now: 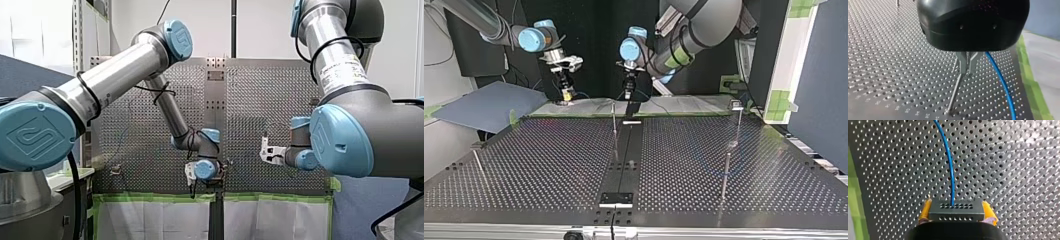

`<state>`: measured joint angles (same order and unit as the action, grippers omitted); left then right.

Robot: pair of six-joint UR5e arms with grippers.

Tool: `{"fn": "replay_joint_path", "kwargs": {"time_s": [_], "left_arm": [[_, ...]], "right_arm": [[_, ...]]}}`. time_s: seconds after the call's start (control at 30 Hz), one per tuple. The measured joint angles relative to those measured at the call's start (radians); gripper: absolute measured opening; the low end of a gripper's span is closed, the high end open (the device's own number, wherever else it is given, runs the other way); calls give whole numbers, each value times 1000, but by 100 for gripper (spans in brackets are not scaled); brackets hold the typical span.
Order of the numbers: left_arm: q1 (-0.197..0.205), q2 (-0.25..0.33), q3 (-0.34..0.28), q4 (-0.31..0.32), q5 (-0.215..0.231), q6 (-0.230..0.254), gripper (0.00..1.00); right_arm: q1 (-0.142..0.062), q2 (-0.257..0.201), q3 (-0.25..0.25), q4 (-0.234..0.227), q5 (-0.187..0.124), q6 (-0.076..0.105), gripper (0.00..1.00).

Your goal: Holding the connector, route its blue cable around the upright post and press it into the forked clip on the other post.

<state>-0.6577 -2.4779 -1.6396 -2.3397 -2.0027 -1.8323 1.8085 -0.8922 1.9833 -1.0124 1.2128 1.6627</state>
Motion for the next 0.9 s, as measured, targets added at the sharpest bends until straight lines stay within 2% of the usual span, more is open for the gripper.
{"fn": "replay_joint_path", "kwargs": {"time_s": [0.13,0.2,0.5,0.73,0.9], "left_arm": [[-5,0,-27,19,-1,-4,0],[-4,0,-35,24,0,-5,0],[6,-1,-42,59,37,-9,0],[22,-10,-40,55,47,-6,0],[48,-17,-39,50,65,-5,0]], "right_arm": [[2,0,20,-4,30,-18,0],[3,0,30,-12,39,-20,0],[7,7,44,-34,46,-5,0],[1,53,34,-66,41,3,0],[-1,78,16,-51,40,4,0]]}}
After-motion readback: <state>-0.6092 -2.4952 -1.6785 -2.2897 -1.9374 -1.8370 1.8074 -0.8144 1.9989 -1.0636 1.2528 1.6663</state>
